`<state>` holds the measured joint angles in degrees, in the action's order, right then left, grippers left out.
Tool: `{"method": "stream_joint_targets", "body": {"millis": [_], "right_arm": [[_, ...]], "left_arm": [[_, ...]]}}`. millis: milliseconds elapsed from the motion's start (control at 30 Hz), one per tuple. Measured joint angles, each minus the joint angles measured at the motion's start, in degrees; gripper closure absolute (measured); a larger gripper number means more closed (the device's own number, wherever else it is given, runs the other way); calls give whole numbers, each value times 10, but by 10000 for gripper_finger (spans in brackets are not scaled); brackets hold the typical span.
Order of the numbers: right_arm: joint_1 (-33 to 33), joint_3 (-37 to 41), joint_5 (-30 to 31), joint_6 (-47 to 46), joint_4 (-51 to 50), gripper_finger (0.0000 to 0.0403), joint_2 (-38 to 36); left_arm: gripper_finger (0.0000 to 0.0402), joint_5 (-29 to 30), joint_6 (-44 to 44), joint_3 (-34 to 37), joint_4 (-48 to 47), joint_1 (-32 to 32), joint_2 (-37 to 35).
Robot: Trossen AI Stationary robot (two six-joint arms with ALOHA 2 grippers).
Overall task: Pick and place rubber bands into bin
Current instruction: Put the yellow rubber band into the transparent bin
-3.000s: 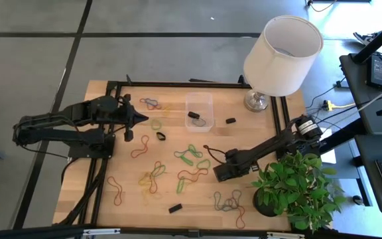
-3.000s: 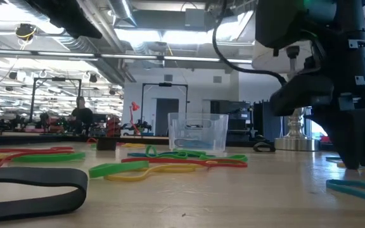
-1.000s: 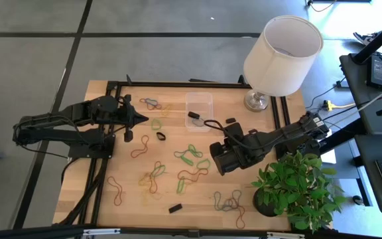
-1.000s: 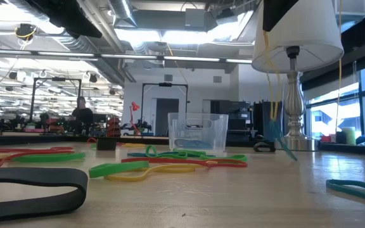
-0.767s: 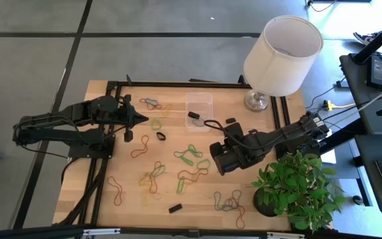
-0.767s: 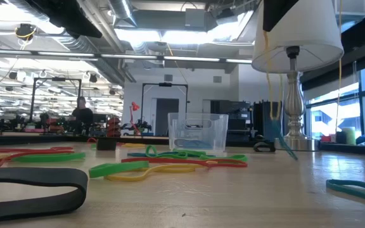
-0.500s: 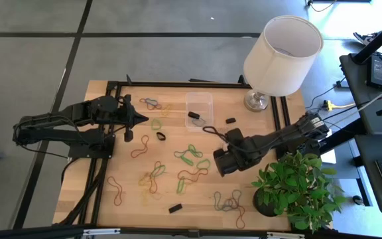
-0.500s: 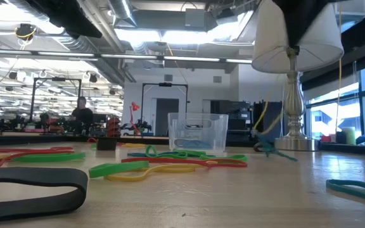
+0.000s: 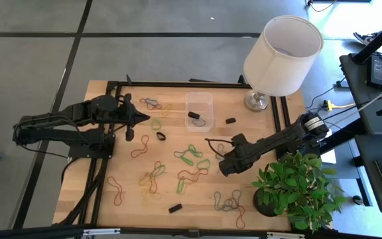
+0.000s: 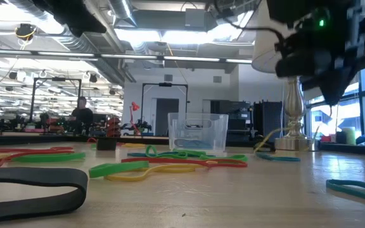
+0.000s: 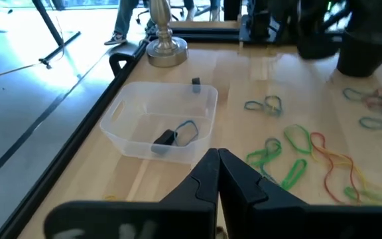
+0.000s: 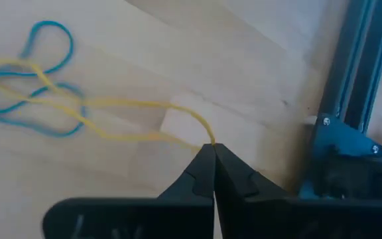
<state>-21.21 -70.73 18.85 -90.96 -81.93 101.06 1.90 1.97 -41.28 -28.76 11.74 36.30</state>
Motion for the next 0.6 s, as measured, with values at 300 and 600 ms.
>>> {"method": "stream_joint_targets", "body": {"millis": [300,600], "right_arm": [[57,18,121,133,101,403,0],[168,26,121,260,118,403,0]], "left_arm": [[400,0,-29,0,49,0,13],[400,0,-104,0,71,0,38]]}}
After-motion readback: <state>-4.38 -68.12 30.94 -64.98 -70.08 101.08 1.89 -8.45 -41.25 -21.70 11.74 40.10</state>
